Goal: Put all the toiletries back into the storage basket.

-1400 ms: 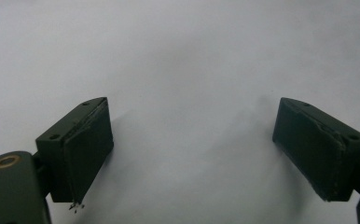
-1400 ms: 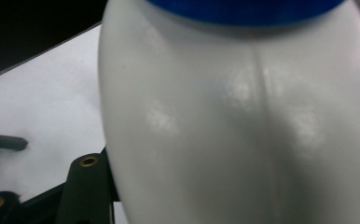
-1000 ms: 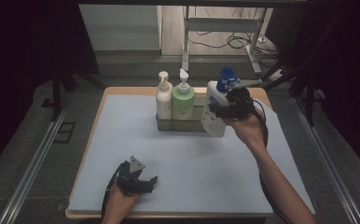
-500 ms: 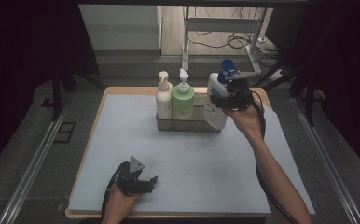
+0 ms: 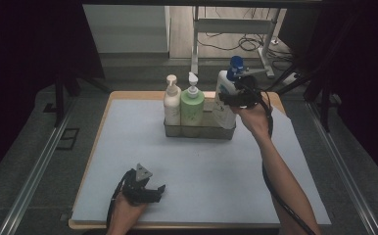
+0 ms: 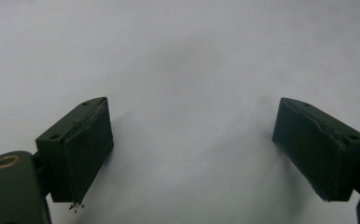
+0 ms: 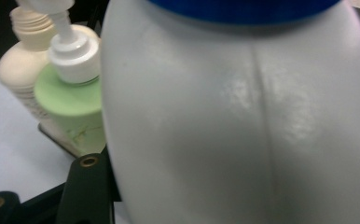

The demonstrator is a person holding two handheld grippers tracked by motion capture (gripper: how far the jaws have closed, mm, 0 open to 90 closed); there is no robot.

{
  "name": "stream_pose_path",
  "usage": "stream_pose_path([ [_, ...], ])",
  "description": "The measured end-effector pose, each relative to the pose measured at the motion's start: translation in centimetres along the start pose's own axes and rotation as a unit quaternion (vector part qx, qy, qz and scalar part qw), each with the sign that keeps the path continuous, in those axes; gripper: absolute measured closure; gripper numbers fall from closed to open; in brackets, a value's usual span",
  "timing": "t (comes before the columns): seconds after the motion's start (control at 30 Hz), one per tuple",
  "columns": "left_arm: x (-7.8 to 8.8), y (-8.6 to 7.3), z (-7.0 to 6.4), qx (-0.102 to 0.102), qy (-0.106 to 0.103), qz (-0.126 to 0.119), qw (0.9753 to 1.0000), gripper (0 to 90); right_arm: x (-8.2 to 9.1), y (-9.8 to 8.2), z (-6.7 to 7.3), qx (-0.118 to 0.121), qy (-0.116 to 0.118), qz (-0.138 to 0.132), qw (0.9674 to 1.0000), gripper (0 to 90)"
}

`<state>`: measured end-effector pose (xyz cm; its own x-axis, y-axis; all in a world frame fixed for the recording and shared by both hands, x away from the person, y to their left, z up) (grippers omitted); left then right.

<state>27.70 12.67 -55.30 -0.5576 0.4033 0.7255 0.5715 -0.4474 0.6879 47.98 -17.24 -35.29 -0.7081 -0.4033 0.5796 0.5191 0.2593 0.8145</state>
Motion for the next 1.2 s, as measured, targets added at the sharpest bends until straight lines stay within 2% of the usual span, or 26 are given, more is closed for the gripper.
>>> stream_pose_path([
  [0.47, 0.0, 0.0, 0.0, 0.001, -0.001, 0.0, 1.0, 11.9, -1.7, 0.5, -0.7, -0.005, -0.015, -0.002, 0.9999, 40.2],
  [0.77, 0.0, 0.0, 0.0, 0.001, -0.001, 0.001, 1.0, 11.9, -2.9, -0.2, -0.7, -0.007, -0.018, 0.006, 0.9998, 40.3],
  [1.2, 0.0, 0.0, 0.0, -0.001, -0.001, 0.002, 1.0, 11.9, -4.1, -1.6, -0.3, -0.011, -0.01, 0.02, 0.9997, 40.3],
])
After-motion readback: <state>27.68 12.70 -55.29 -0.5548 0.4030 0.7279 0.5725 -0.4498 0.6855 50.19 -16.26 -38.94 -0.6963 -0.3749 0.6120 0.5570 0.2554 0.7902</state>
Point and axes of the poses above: each handheld gripper's, and its own axes: x roughly backward along the jaws, y roughly out of its top, z roughly to its left, the point moved 4 cm from there along -x, roughly forward along the jaws, and after that the axes turned 4 degrees about -x, right-handed, at the moved point
